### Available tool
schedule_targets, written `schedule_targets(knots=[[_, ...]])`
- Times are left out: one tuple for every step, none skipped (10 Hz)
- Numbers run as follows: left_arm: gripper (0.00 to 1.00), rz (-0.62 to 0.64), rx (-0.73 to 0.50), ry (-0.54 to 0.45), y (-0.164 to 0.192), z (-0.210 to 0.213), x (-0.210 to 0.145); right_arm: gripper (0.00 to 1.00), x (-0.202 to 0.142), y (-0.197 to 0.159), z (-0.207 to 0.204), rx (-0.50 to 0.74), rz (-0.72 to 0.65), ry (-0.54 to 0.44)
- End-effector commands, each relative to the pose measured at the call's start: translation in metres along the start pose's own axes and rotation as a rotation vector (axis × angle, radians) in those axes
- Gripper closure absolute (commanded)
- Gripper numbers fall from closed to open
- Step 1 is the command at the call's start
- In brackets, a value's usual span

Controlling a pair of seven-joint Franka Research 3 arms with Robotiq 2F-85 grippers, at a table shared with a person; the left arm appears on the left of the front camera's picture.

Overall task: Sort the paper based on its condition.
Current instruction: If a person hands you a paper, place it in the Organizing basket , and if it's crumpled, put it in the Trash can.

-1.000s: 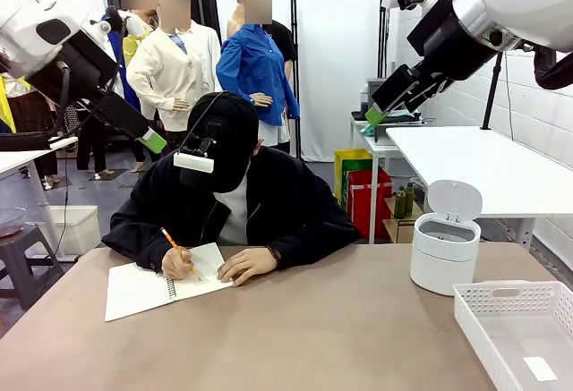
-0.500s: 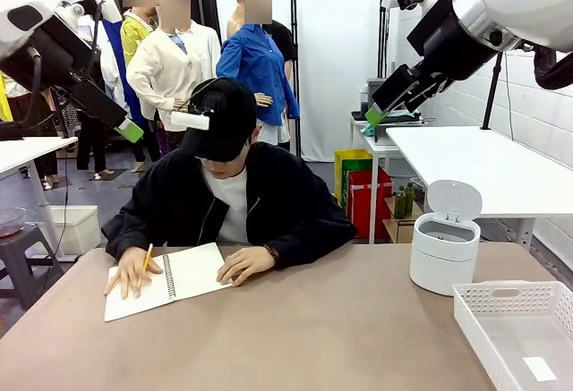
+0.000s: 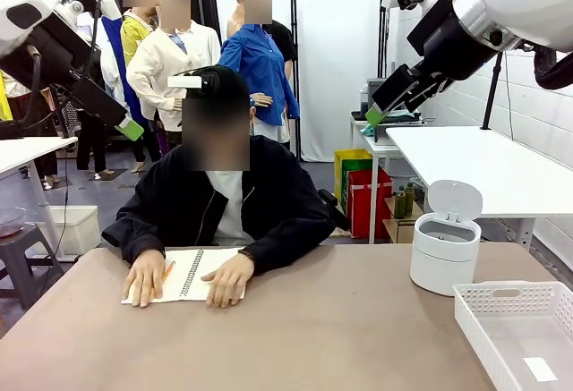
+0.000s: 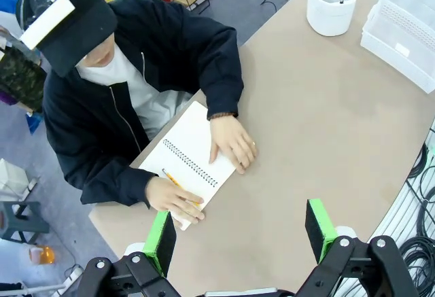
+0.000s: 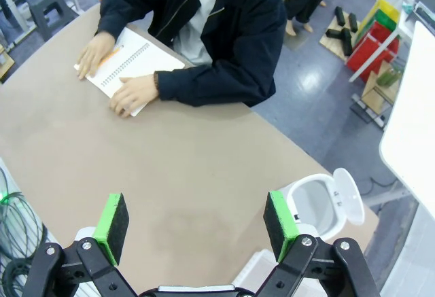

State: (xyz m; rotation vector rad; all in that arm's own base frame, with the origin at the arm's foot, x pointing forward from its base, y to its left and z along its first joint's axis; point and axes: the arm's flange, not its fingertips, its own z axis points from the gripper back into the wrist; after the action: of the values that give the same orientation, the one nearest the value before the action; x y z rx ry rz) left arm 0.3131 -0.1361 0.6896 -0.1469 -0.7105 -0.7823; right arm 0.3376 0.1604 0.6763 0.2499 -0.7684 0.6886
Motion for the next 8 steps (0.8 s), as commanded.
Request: schedule_targets(knots=[[0.0,0.003,-0.002,0.004,0.0008,0.0,-0.001,0.0,-0.0013,0.0043,0.0033,0.022,-0.007,0.007],[0.0,0.003,-0.002,0.004,0.0008,0.0,-0.001,0.0,-0.0027,0.0075,0.0056,0.013,-0.014,0.007],[0.0,0.003,-0.002,0.004,0.0008,0.0,-0.001,0.0,-0.0029,0.0085,0.0072,-0.004,-0.008,-0.009],[0.0,0.003,-0.002,0.004,0.0008,0.0,-0.001,0.0,-0.0011,0.0083,0.0075,-0.002,0.001,-0.022],[0.0,0.003,-0.002,0.004,0.0008,0.0,-0.001,0.0,-0.0003,0.008,0.0074,0.009,-0.002,-0.018],[0.0,0.003,-0.002,0.004,0.0008,0.0,-0.001,0.0,-0.0002,0.0077,0.0065,0.012,-0.005,-0.006],[0.0,0.003,-0.002,0.004,0.0008,0.0,-0.001,0.0,0.0012,0.0071,0.0056,0.01,-0.006,-0.005],[0.0,0.003,-0.002,0.004,0.0008,0.0,-0.001,0.0,0.001,0.0049,0.0047,0.02,-0.003,0.002]])
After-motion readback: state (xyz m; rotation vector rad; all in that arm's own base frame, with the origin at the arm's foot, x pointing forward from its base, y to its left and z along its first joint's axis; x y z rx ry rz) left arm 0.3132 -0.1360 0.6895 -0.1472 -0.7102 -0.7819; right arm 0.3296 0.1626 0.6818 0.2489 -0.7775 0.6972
